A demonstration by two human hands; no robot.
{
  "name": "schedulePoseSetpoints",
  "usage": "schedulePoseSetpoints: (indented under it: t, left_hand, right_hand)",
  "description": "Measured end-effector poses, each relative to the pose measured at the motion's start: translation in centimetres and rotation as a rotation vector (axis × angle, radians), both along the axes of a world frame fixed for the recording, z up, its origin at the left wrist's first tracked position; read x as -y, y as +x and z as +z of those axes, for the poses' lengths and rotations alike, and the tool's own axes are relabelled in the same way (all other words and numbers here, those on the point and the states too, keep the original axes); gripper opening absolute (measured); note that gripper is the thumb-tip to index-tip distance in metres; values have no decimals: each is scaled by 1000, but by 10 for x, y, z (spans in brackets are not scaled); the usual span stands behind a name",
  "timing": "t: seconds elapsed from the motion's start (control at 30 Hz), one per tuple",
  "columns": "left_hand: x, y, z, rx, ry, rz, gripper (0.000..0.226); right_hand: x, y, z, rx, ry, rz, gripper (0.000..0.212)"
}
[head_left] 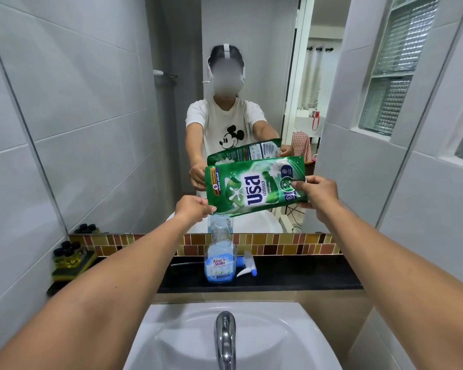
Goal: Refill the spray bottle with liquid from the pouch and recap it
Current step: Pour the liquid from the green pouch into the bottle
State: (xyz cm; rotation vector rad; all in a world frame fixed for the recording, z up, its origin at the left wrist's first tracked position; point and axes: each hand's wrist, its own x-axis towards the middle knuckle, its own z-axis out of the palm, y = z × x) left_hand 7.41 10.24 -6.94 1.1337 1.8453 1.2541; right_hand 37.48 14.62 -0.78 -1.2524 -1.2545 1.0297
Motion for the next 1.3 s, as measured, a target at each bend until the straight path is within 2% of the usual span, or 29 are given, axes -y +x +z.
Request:
schedulePoseSetpoints:
  t: [0.3, 0.6, 0.8, 1.3]
  left_hand:
    - [-4, -2, 3, -63, 2, -11, 14]
    - [-6, -7, 3, -134, -4, -13, 26]
    - [-4, -6, 2, -159, -2, -29, 24]
    - [-2, -1, -1, -145, 3, -22, 27]
  right_hand:
    - [-1, 4, -25, -89, -77, -26, 17]
    - [1, 3, -41, -147, -118, -46, 20]
    - [0, 3, -47, -172, -125, -47, 17]
    - [-2, 8, -55, -260, -133, -37, 36]
